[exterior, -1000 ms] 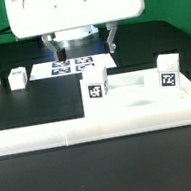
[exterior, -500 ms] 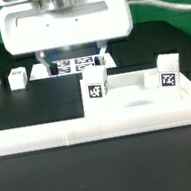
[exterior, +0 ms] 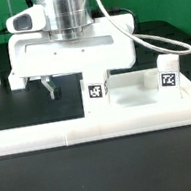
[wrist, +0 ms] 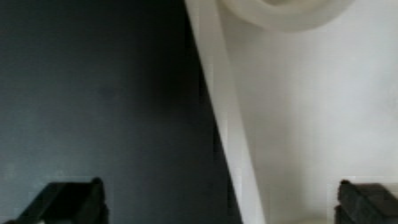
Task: Assemble square table
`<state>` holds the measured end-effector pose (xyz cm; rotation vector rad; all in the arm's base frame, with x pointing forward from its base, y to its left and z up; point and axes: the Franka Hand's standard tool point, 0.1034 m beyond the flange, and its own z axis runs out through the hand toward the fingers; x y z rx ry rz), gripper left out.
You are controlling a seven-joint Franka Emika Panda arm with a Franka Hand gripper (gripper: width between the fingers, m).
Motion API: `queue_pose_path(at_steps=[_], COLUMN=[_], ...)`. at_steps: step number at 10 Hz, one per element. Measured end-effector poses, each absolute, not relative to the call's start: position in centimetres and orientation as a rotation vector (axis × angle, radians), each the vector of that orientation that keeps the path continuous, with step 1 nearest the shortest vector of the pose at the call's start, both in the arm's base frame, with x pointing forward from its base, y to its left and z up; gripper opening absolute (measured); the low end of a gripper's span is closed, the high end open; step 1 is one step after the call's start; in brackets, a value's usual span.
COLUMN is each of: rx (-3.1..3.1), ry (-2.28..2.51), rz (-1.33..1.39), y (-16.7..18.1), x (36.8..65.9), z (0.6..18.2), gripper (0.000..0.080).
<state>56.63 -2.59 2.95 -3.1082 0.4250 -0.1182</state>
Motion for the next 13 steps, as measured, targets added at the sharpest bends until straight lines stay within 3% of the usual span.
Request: queue_pose_path(at_steps=[6,11,13], rx=[-3.055,-3.002,-3.002], ry=[0.460,0.472,0.472], rz=[0.006,0.146,0.147], y=[-3.7,-3.3,-3.3], x=[55.1,54.7,54.7], z=[1.8,2.4,2.4], gripper=[0.0649,0.0649,0.0394])
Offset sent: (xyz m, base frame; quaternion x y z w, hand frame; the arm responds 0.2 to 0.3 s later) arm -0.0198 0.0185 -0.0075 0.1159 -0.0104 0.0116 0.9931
